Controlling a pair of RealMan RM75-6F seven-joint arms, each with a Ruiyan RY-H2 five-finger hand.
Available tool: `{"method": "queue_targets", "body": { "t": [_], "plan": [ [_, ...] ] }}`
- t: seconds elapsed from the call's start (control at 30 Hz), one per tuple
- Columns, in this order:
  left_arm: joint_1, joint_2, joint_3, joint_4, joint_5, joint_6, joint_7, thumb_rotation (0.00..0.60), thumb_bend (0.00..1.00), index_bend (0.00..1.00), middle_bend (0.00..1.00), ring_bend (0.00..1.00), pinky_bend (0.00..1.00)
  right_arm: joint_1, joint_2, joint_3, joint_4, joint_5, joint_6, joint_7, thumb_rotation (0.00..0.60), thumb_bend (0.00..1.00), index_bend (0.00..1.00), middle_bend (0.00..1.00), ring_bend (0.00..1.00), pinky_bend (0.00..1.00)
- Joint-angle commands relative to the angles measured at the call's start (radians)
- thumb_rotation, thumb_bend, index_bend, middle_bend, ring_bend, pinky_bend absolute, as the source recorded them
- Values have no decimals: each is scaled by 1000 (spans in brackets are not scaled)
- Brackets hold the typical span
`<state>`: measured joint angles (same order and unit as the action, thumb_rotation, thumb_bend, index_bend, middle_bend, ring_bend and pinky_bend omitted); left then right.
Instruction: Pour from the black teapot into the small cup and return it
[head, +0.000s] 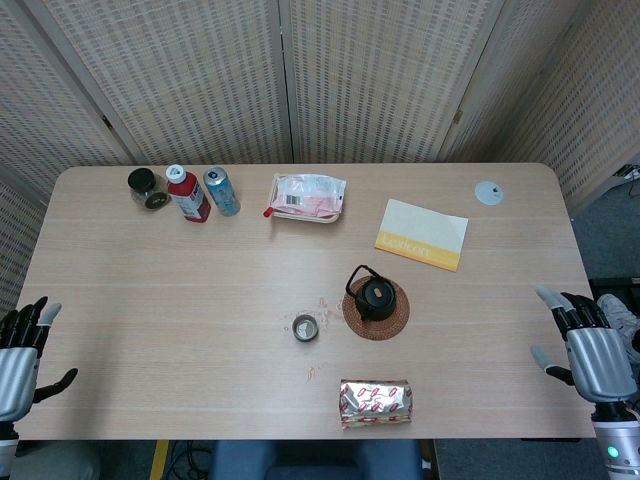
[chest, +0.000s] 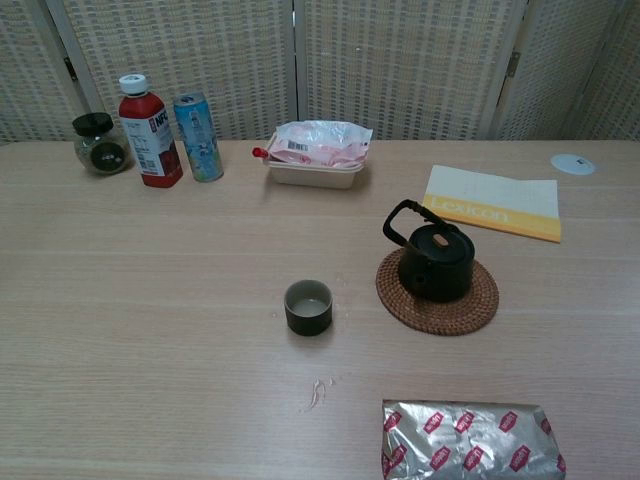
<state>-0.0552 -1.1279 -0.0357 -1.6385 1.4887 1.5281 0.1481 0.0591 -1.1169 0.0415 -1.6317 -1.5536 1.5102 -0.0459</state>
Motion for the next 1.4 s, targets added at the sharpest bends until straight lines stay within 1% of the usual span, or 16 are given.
{"method": "queue_targets", "body": {
  "t": [0.03,0.37,0.43,0.5,0.67,0.77,0.93,1.1,1.2,1.4],
  "plan": [
    [1,-2,1,2,2,1,-1,600,183,27,0,3,12,2,3,1,-3,-4,0,3,600,227,121,203,136,158],
    [8,7,1,-1,13,17,-8,600,184,27,0,3,12,10,19,-4,-16,-41,7,29,600,226,130,235,136,158],
    [9,10,1,-3,14,17,-8,600,184,27,0,3,12,14,22,-7,-14,-49,3,34,600,226,150,269,148,158],
    [9,12,1,-6,15,17,-7,600,184,28,0,3,12,20,27,-9,-15,-58,-5,34,600,226,167,282,157,158],
    [8,16,1,-12,17,16,-4,600,183,28,0,3,12,43,43,-6,-30,-71,-30,26,600,226,199,284,157,158],
    [9,18,2,-16,18,15,-1,600,183,28,0,3,12,68,53,-4,-41,-77,-62,21,600,226,224,294,158,158],
    [10,21,2,-20,14,13,2,600,183,28,0,3,12,126,70,9,-67,-77,-139,5,600,226,241,350,175,158],
    [11,22,3,-25,11,10,9,600,184,28,0,3,12,198,71,30,-89,-68,-233,-6,600,226,241,354,176,158],
    [10,25,5,-30,11,5,13,600,183,28,0,3,12,272,69,44,-99,-54,-340,-5,600,224,241,354,176,158],
    [17,36,6,-45,7,11,24,600,183,28,0,3,12,392,30,80,-92,-21,-480,-29,600,223,241,353,175,158]
  ]
}}
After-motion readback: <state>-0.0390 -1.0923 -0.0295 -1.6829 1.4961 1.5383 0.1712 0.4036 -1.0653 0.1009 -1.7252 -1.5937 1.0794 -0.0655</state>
